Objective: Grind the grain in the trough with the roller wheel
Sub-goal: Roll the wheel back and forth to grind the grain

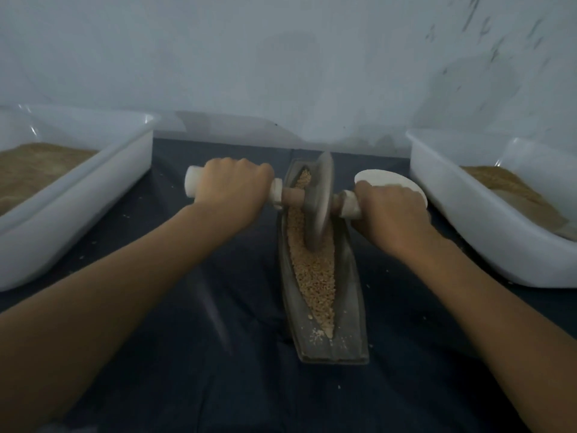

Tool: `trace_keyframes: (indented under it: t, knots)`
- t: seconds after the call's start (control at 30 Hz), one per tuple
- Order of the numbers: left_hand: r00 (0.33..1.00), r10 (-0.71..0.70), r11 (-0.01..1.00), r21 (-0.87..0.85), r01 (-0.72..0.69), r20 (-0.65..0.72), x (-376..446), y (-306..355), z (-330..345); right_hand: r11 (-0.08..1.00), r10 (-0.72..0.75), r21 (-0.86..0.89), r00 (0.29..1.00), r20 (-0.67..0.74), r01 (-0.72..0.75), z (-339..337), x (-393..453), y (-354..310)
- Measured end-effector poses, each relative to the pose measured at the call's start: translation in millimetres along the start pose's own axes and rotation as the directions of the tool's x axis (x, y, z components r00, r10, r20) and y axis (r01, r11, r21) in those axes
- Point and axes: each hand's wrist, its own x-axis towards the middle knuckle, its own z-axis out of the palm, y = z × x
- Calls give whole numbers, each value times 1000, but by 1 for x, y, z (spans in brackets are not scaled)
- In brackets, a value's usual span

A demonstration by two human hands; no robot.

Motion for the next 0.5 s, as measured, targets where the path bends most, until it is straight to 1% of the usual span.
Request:
trace_keyframes:
  t: [0.03,0.07,0.13,0.23,0.33,0.4,0.5]
  knots:
    - [1000,12,1000,-12,-12,9,-15,1,-6,999,-27,-36,1000,-5,27,-9,-14,-2]
    - [1000,23,1000,-13,-23,12,-31,0,-11,997,-57,-50,998,-39,55,-20,-29,-3]
    - [998,56,998,9,-56,-35,-67,-3,-21,994,-114,-11,986,-124,113,-41,-56,-5]
    - [987,104,995,3,-105,-121,-100,-8,-33,990,-140,15,984,-111,143,-54,-75,-5]
    - [993,75,997,22,-74,-86,-85,-9,-23,989,-146,18,981,-127,150,-46,-61,-5]
    - [998,14,999,-37,-17,-63,-59,-8,0,989,-147,-34,983,-108,144,-31,-38,-5]
    - [998,-62,985,-161,62,6,-15,-13,29,987,-117,-119,993,-34,112,-13,11,0]
